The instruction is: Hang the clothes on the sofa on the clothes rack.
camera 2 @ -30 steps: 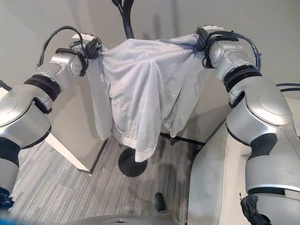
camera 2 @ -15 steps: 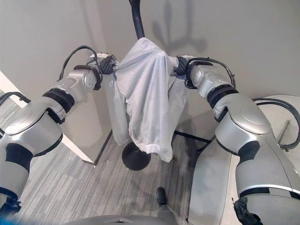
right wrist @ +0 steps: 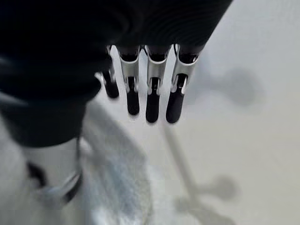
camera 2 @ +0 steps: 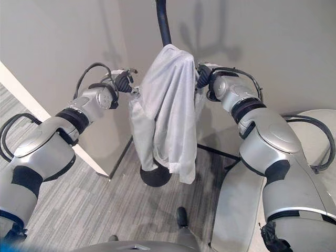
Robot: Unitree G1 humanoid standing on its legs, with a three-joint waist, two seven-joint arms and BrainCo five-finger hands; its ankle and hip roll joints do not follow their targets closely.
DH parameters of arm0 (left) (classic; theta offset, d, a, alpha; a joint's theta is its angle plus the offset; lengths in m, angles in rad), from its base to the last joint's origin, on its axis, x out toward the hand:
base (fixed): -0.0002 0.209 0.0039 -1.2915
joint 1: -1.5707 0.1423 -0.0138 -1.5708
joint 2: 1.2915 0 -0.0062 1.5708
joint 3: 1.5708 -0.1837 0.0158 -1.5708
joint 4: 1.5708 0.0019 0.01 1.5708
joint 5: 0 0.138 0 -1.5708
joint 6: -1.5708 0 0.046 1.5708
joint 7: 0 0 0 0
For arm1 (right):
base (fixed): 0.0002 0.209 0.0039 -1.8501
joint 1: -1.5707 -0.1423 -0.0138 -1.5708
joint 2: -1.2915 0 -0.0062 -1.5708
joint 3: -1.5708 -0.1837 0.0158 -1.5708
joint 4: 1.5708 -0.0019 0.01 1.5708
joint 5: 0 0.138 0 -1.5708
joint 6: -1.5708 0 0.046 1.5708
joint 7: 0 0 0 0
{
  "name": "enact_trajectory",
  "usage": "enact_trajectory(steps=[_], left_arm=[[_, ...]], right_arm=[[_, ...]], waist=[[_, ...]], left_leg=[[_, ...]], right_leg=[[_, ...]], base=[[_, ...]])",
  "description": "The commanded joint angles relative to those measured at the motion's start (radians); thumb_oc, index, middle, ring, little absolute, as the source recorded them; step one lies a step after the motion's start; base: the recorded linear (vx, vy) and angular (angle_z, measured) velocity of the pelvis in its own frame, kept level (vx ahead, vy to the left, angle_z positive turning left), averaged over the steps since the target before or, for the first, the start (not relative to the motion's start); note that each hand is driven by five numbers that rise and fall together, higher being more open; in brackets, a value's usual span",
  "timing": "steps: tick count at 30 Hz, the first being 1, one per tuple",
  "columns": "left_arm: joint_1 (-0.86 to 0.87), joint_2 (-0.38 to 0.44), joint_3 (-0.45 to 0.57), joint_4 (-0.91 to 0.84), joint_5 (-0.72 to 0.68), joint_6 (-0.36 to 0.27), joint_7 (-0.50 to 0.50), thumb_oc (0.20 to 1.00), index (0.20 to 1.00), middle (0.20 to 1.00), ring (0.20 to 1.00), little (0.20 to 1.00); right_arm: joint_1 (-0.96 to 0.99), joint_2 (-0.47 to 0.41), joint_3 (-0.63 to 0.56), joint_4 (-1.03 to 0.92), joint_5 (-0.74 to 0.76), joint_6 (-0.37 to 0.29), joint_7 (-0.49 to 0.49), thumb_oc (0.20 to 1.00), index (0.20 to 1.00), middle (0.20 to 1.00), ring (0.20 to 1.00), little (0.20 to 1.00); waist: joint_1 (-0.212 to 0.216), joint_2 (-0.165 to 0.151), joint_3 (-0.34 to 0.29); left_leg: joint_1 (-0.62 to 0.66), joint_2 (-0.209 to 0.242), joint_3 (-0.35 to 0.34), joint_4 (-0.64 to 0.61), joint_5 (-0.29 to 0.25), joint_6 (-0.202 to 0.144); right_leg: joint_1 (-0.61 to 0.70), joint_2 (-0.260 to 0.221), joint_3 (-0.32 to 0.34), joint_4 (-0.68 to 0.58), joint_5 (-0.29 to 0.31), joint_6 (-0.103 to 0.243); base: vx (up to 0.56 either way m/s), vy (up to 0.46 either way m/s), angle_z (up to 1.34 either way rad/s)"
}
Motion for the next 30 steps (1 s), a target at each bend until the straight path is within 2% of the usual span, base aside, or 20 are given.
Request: enact_trajectory(steps=[1,6,10,11,12,13,16,17,18,19,20,21,22,23,24,25,26,30], left_arm=[[-0.167,0.027,0.039,0.052,-0.053,-0.019,0.035,1.000,1.000,1.000,1.000,1.000],[-0.155,0.090,0.081,0.002,-0.131,-0.036,0.049,1.000,1.000,1.000,1.000,1.000],[-0.103,0.251,0.149,-0.147,-0.222,-0.067,0.084,1.000,1.000,1.000,1.000,1.000],[-0.102,0.252,0.149,-0.150,-0.221,-0.066,0.085,1.000,1.000,1.000,1.000,1.000],[-0.044,0.346,0.204,-0.256,-0.242,-0.081,0.111,1.000,1.000,1.000,1.000,1.000],[-0.003,0.387,0.240,-0.310,-0.248,-0.088,0.122,1.000,1.000,1.000,1.000,1.000],[0.176,0.481,0.404,-0.473,-0.270,-0.112,0.149,1.000,1.000,1.000,1.000,1.000],[0.332,0.501,0.540,-0.566,-0.288,-0.124,0.152,1.000,1.000,1.000,1.000,1.000],[0.351,0.502,0.548,-0.581,-0.285,-0.120,0.152,1.000,1.000,1.000,1.000,1.000],[0.430,0.517,0.614,-0.621,-0.281,-0.128,0.148,1.000,1.000,1.000,1.000,1.000],[0.622,0.505,0.753,-0.725,-0.282,-0.128,0.141,1.000,1.000,1.000,1.000,1.000],[0.639,0.506,0.761,-0.738,-0.280,-0.124,0.140,1.000,1.000,1.000,1.000,1.000],[0.764,0.483,0.850,-0.791,-0.281,-0.128,0.132,1.000,1.000,1.000,1.000,1.000],[0.947,0.420,0.971,-0.871,-0.270,-0.121,0.111,1.000,1.000,1.000,1.000,1.000],[0.965,0.418,0.978,-0.885,-0.268,-0.117,0.110,1.000,1.000,1.000,1.000,1.000],[1.132,0.336,1.080,-0.900,-0.260,-0.118,0.093,1.000,1.000,1.000,1.000,1.000],[1.144,0.334,1.084,-0.908,-0.258,-0.116,0.092,1.000,1.000,1.000,1.000,1.000],[1.338,0.193,1.172,-0.822,-0.278,-0.099,0.051,1.000,1.000,1.000,1.000,1.000]], right_arm=[[-0.163,-0.056,-0.044,0.079,0.057,-0.020,-0.066,1.000,1.000,1.000,1.000,1.000],[-0.154,-0.113,-0.109,0.020,0.166,-0.037,-0.106,1.000,1.000,1.000,1.000,1.000],[-0.092,-0.224,-0.216,-0.119,0.235,-0.067,-0.181,1.000,1.000,1.000,1.000,1.000],[-0.089,-0.224,-0.218,-0.122,0.234,-0.065,-0.182,1.000,1.000,1.000,1.000,1.000],[-0.029,-0.289,-0.283,-0.241,0.217,-0.077,-0.223,1.000,1.000,1.000,1.000,1.000],[0.019,-0.317,-0.330,-0.311,0.199,-0.079,-0.239,1.000,1.000,1.000,1.000,1.000],[0.212,-0.384,-0.503,-0.508,0.160,-0.089,-0.274,1.000,1.000,1.000,1.000,1.000],[0.371,-0.398,-0.640,-0.611,0.128,-0.097,-0.285,1.000,1.000,1.000,1.000,1.000],[0.394,-0.397,-0.653,-0.628,0.122,-0.091,-0.285,1.000,1.000,1.000,1.000,1.000],[0.471,-0.401,-0.723,-0.669,0.106,-0.096,-0.286,1.000,1.000,1.000,1.000,1.000],[0.658,-0.378,-0.868,-0.777,0.071,-0.096,-0.283,1.000,1.000,1.000,1.000,1.000],[0.675,-0.376,-0.877,-0.791,0.067,-0.093,-0.282,1.000,1.000,1.000,1.000,1.000],[0.779,-0.352,-0.954,-0.838,0.054,-0.097,-0.275,1.000,1.000,1.000,1.000,1.000],[0.942,-0.295,-1.059,-0.912,0.029,-0.098,-0.245,1.000,1.000,1.000,1.000,1.000],[0.958,-0.293,-1.066,-0.926,0.026,-0.094,-0.242,1.000,1.000,1.000,1.000,1.000],[1.093,-0.226,-1.149,-0.961,0.009,-0.096,-0.215,1.000,1.000,1.000,1.000,1.000],[1.104,-0.224,-1.152,-0.970,0.007,-0.094,-0.213,1.000,1.000,1.000,1.000,1.000],[1.271,-0.094,-1.188,-0.952,-0.002,-0.087,-0.171,1.000,1.000,1.000,1.000,1.000]], waist=[[0.047,0.020,0.097],[0.047,0.017,0.097],[0.046,0.016,0.094],[0.046,0.015,0.094],[0.046,0.013,0.092],[0.045,0.011,0.090],[0.045,0.008,0.088],[0.044,0.007,0.093],[0.044,0.006,0.087],[0.045,0.005,0.090],[0.045,0.001,0.089],[0.045,0.000,0.085],[0.047,-0.002,0.085],[0.049,-0.006,0.089],[0.048,-0.006,0.085],[0.051,-0.011,0.087],[0.050,-0.010,0.083],[0.056,-0.009,0.090]], left_leg=[[-0.058,-0.101,-0.131,0.005,0.080,0.052],[-0.049,-0.100,-0.127,0.005,0.075,0.054],[-0.034,-0.100,-0.119,0.005,0.062,0.057],[-0.033,-0.100,-0.119,0.005,0.062,0.057],[-0.025,-0.098,-0.115,0.005,0.054,0.059],[-0.018,-0.097,-0.113,0.005,0.049,0.060],[0.001,-0.096,-0.105,0.005,0.034,0.066],[0.013,-0.094,-0.099,0.005,0.024,0.071],[0.016,-0.094,-0.099,0.005,0.023,0.071],[0.020,-0.094,-0.097,0.005,0.018,0.073],[0.031,-0.093,-0.094,0.005,0.009,0.077],[0.033,-0.093,-0.094,0.005,0.009,0.078],[0.038,-0.093,-0.094,0.005,0.003,0.081],[0.045,-0.091,-0.091,0.005,-0.003,0.086],[0.048,-0.091,-0.091,0.005,-0.004,0.086],[0.057,-0.093,-0.090,0.005,-0.012,0.093],[0.059,-0.093,-0.090,0.005,-0.013,0.093],[0.080,-0.095,-0.084,0.005,-0.026,0.104]], right_leg=[[0.058,0.043,-0.058,0.015,-0.120,0.060],[0.067,0.042,-0.058,0.015,-0.121,0.060],[0.080,0.039,-0.062,0.015,-0.128,0.062],[0.081,0.039,-0.062,0.015,-0.128,0.062],[0.090,0.036,-0.066,0.015,-0.133,0.062],[0.096,0.035,-0.067,0.015,-0.136,0.062],[0.111,0.030,-0.070,0.015,-0.143,0.061],[0.121,0.026,-0.073,0.015,-0.148,0.059],[0.124,0.026,-0.073,0.015,-0.149,0.059],[0.128,0.025,-0.074,0.015,-0.151,0.059],[0.140,0.021,-0.075,0.015,-0.157,0.056],[0.142,0.021,-0.075,0.015,-0.158,0.056],[0.148,0.018,-0.075,0.015,-0.160,0.055],[0.156,0.015,-0.078,0.015,-0.164,0.052],[0.158,0.015,-0.078,0.015,-0.165,0.052],[0.165,0.012,-0.076,0.015,-0.168,0.048],[0.167,0.012,-0.076,0.015,-0.168,0.049],[0.184,0.005,-0.080,0.015,-0.173,0.045]], base=[[0.01,0.029,0.06],[0.01,0.020,0.03],[0.03,0.041,0.00],[0.05,0.046,0.03],[0.06,0.041,0.04],[0.07,0.052,0.00],[0.06,0.059,-0.01],[0.06,0.054,0.01],[0.05,0.060,0.03],[0.05,0.057,0.04],[0.05,0.057,0.05],[0.05,0.061,0.02],[0.05,0.051,-0.03],[0.05,0.051,-0.04],[0.07,0.064,-0.03],[0.03,0.036,0.01],[0.05,0.054,0.02],[0.02,0.058,0.02]])
